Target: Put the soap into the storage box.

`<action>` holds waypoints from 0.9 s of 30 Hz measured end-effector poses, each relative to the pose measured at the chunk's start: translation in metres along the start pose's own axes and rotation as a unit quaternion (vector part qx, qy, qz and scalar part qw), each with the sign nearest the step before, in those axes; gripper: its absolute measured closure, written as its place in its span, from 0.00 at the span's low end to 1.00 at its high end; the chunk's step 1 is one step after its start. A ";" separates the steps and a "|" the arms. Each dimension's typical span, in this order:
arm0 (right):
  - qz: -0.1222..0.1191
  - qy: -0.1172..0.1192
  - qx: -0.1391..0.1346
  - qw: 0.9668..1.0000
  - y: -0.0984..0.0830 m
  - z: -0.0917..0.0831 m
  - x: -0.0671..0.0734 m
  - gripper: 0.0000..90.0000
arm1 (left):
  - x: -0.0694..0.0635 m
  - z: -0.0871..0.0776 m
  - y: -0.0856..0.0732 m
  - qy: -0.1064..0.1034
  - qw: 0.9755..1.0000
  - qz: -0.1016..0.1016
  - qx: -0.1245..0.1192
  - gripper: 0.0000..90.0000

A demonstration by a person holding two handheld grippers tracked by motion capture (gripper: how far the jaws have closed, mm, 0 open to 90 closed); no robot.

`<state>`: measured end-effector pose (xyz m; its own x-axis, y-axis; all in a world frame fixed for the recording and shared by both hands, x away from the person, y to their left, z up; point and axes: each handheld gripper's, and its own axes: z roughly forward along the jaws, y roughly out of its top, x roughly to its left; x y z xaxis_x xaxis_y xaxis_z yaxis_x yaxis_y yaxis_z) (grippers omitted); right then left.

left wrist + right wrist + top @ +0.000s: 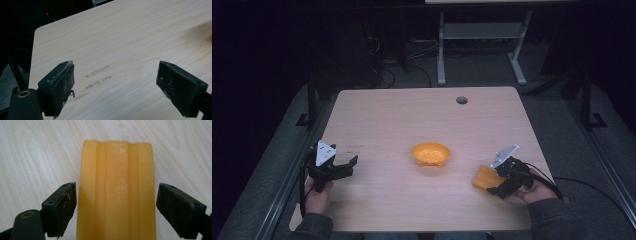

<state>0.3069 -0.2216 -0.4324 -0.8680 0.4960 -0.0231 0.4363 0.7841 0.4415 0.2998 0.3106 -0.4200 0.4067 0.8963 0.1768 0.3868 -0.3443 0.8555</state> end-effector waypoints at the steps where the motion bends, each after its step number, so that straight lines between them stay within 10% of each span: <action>1: -0.002 -0.002 0.004 1.000 0.001 0.001 -0.001 0.18 | 0.000 0.000 0.000 0.000 1.000 0.000 -0.001 0.16; 27: -0.008 0.018 0.031 0.999 0.005 0.025 -0.004 0.22 | 0.001 0.000 0.000 0.001 1.000 -0.005 -0.003 0.16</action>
<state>0.3184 -0.2101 -0.4521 -0.8824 0.4706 0.0023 0.4353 0.8143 0.3841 0.3000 0.3119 -0.4196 0.4020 0.8998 0.1695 0.3863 -0.3345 0.8596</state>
